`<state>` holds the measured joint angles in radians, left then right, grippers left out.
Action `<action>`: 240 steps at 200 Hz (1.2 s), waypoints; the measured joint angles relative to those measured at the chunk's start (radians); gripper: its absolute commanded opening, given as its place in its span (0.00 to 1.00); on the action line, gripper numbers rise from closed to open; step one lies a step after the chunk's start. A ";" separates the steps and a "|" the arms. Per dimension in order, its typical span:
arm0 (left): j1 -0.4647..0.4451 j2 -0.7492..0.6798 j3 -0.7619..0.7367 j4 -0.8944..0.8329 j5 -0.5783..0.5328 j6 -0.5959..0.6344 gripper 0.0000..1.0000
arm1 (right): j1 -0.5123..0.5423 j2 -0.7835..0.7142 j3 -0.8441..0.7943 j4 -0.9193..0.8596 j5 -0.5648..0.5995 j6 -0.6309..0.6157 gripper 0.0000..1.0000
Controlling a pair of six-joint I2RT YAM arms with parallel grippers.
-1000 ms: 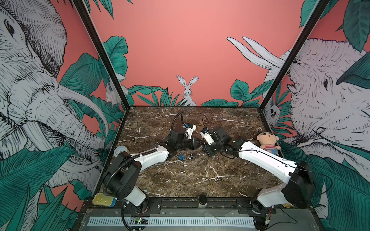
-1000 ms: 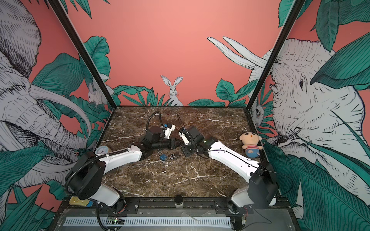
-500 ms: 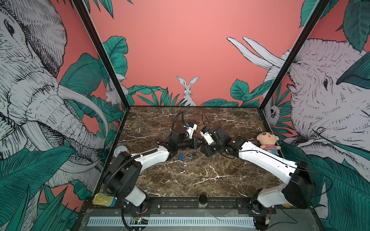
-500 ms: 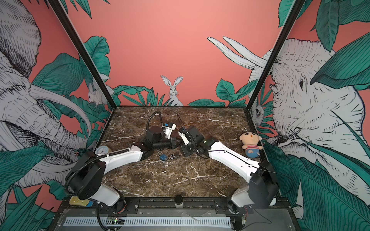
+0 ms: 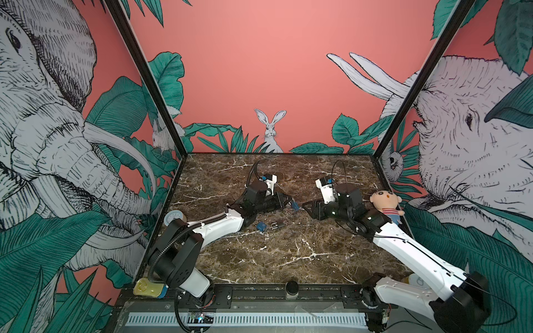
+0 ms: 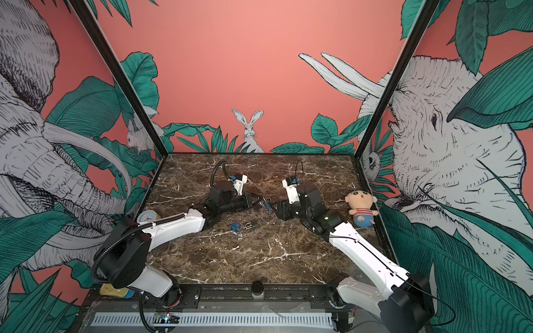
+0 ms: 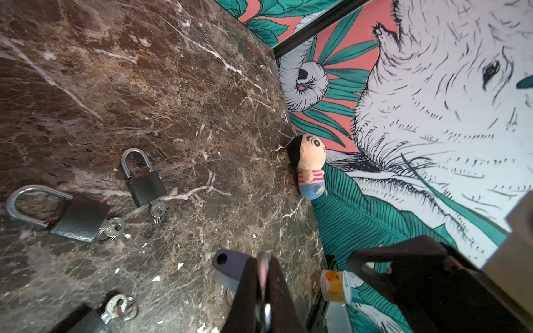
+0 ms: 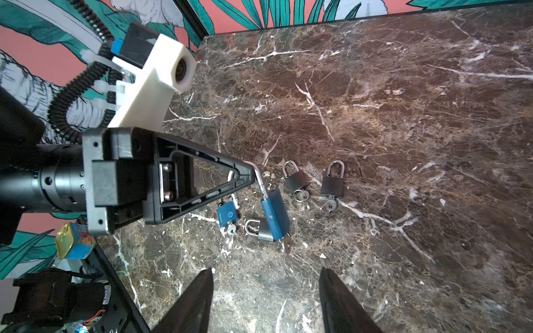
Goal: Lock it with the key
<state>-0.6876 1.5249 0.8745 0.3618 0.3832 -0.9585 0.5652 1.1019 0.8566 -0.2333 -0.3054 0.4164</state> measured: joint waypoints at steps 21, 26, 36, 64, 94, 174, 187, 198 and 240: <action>0.000 -0.031 0.019 -0.025 -0.013 -0.042 0.00 | -0.003 0.001 -0.018 0.042 -0.034 0.003 0.58; 0.000 -0.040 0.026 -0.033 -0.017 -0.051 0.00 | -0.003 0.001 -0.022 0.051 -0.042 0.003 0.58; 0.000 -0.057 0.040 -0.049 -0.025 -0.069 0.00 | -0.003 0.002 -0.029 0.074 -0.053 0.003 0.58; -0.001 -0.100 0.074 -0.085 -0.038 -0.105 0.00 | -0.003 0.013 -0.042 0.121 -0.072 0.000 0.57; -0.002 -0.132 0.096 -0.129 -0.051 -0.128 0.00 | -0.003 0.028 -0.042 0.160 -0.074 -0.008 0.57; -0.044 -0.139 0.110 -0.190 -0.066 -0.161 0.00 | 0.002 0.093 0.021 0.190 -0.069 -0.062 0.50; -0.045 -0.139 0.117 -0.195 -0.066 -0.164 0.00 | 0.007 0.104 0.034 0.193 -0.069 -0.068 0.45; -0.045 -0.139 0.126 -0.197 -0.066 -0.167 0.00 | 0.011 0.115 0.042 0.196 -0.068 -0.072 0.40; -0.045 -0.140 0.140 -0.197 -0.069 -0.168 0.00 | 0.016 0.134 0.047 0.199 -0.060 -0.084 0.37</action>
<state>-0.7326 1.3853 1.0149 0.1650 0.3141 -1.1263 0.5808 1.2362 0.9031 -0.0345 -0.3656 0.3325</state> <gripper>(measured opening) 0.095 0.378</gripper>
